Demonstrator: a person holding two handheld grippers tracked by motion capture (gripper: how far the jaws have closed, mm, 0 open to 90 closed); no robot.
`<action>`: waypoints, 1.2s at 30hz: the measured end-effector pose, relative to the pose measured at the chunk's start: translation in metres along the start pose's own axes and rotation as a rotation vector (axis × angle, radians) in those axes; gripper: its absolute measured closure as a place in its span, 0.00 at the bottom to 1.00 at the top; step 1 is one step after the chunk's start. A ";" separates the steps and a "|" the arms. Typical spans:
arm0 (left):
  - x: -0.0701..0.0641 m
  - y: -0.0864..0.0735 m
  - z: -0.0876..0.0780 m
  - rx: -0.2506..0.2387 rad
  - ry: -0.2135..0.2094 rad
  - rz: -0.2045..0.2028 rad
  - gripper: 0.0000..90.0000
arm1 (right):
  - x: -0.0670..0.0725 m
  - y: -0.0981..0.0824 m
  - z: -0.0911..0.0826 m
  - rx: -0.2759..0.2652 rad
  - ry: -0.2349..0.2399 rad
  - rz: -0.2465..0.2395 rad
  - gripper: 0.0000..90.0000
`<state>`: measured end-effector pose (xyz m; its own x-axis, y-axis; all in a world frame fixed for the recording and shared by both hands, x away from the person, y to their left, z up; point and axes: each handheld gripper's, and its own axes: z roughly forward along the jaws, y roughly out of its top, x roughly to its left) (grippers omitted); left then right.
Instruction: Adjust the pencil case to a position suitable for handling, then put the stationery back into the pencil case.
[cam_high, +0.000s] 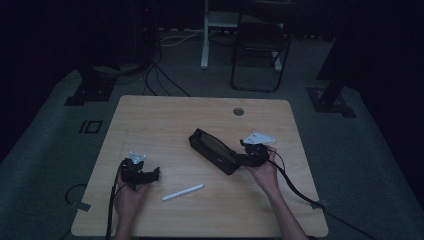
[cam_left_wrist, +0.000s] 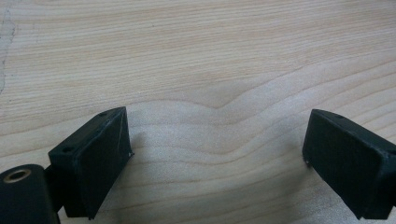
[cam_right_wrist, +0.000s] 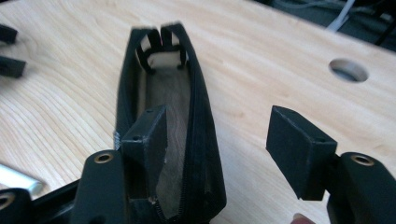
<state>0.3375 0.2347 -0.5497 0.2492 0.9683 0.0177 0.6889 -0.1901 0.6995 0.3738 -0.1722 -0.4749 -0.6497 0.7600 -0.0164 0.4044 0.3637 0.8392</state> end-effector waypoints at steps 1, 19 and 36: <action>0.000 0.000 0.000 0.000 0.000 0.000 0.09 | 0.001 0.001 -0.004 -0.012 0.002 -0.003 0.42; 0.000 0.000 0.000 0.000 0.000 0.001 0.09 | 0.037 -0.007 -0.020 -0.021 0.133 -0.051 0.42; 0.000 0.000 0.000 -0.003 -0.004 0.005 0.09 | 0.047 -0.014 -0.019 -0.003 0.156 -0.086 0.41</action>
<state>0.3373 0.2349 -0.5496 0.2553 0.9667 0.0177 0.6856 -0.1939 0.7017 0.3256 -0.1511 -0.4770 -0.7739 0.6333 -0.0044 0.3407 0.4221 0.8401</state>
